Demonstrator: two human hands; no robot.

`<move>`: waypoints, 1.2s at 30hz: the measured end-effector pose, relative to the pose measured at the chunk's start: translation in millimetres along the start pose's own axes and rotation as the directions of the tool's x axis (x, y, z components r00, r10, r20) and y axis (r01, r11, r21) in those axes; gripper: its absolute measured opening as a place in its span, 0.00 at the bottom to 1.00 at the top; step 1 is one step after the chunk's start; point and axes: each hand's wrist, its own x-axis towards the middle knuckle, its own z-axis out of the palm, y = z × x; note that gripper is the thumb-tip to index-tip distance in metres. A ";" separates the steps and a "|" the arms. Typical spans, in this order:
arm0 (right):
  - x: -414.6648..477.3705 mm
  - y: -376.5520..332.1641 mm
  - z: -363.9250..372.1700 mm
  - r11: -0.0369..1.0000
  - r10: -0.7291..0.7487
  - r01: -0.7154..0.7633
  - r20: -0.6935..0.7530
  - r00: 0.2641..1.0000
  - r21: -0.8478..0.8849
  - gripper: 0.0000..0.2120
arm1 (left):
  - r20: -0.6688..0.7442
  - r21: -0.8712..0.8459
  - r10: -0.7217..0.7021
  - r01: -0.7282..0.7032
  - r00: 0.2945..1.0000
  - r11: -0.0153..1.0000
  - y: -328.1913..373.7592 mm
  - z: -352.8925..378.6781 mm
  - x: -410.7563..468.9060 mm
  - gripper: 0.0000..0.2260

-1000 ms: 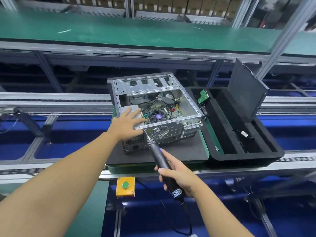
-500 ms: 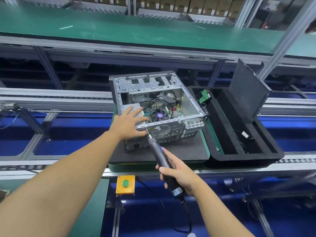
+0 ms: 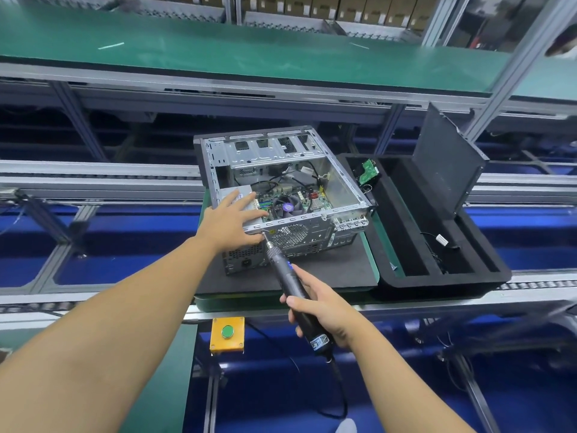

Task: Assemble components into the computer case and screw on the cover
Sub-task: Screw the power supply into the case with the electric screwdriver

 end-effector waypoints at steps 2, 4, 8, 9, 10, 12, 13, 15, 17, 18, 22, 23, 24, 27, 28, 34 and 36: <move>0.3 1.1 3.4 0.999 -0.001 0.001 0.001 1.000 0.043 0.43 | -0.009 -0.008 0.001 -0.001 1.000 1.000 -0.5 0.7 0.4 0.28; 0.9 3.1 6.0 0.997 0.003 -0.003 -0.002 1.000 0.073 0.43 | -0.006 -0.008 0.001 -0.001 1.000 1.000 -0.3 1.2 1.0 0.29; 1.6 4.1 8.0 0.995 0.007 -0.007 0.000 1.000 0.095 0.46 | 0.001 -0.025 -0.008 0.008 1.000 1.000 1.0 1.1 1.7 0.27; 1.6 4.0 8.4 0.995 0.008 -0.008 0.001 1.000 0.099 0.47 | 0.002 -0.032 -0.011 0.011 1.000 0.999 1.5 1.0 1.7 0.26; 1.6 3.8 8.7 0.994 0.008 -0.009 0.004 1.000 0.105 0.49 | 0.001 -0.040 -0.013 0.013 1.000 0.999 2.0 1.1 1.7 0.26; 1.7 4.0 9.0 0.992 0.006 -0.007 0.009 1.000 0.122 0.50 | -0.004 -0.049 -0.013 0.012 1.000 0.999 2.7 1.2 1.7 0.26; 1.5 4.1 9.2 0.992 0.004 -0.006 0.010 1.000 0.127 0.50 | -0.006 -0.049 -0.013 0.012 1.000 0.999 2.9 0.8 1.6 0.26; 1.0 3.9 9.6 0.992 0.000 -0.001 0.012 1.000 0.129 0.50 | -0.007 -0.044 -0.014 0.014 1.000 0.999 3.3 0.2 1.4 0.26; 0.5 3.6 10.2 0.991 -0.003 0.002 0.011 1.000 0.131 0.49 | -0.007 -0.040 -0.013 0.013 1.000 0.999 3.7 0.2 1.4 0.25; 0.3 3.4 10.6 0.991 -0.003 0.002 0.009 1.000 0.133 0.48 | -0.007 -0.042 -0.013 0.012 1.000 0.999 3.6 0.2 1.7 0.25; 0.0 4.1 12.2 0.990 -0.006 0.005 0.007 1.000 0.139 0.45 | -0.001 -0.044 -0.012 0.012 1.000 0.999 3.4 0.4 1.8 0.25; -0.3 4.3 12.5 0.991 -0.006 0.005 0.005 1.000 0.136 0.44 | 0.007 -0.042 -0.014 0.015 1.000 0.999 3.1 0.2 1.4 0.26; -0.6 4.6 12.8 0.991 -0.004 0.003 0.002 1.000 0.135 0.43 | 0.022 -0.041 -0.014 0.015 1.000 0.999 2.3 -0.6 1.0 0.27; -1.3 4.9 14.1 0.991 -0.003 0.003 0.002 1.000 0.134 0.46 | 0.123 -0.140 -0.011 0.028 0.992 0.990 -3.4 -8.5 5.3 0.25; -1.5 4.7 14.5 0.992 -0.007 0.006 0.004 1.000 0.128 0.47 | 0.164 -0.209 -0.020 0.055 0.986 0.976 -5.1 -13.6 9.3 0.23; -1.2 3.5 13.6 0.995 -0.001 0.001 -0.005 1.000 0.098 0.50 | 0.122 -0.135 -0.241 0.256 0.963 0.957 2.4 -10.7 29.4 0.23; -1.8 1.6 13.0 0.995 0.003 -0.002 -0.003 1.000 0.099 0.50 | 0.061 -0.053 -0.260 0.263 0.964 0.963 7.1 -4.9 30.2 0.24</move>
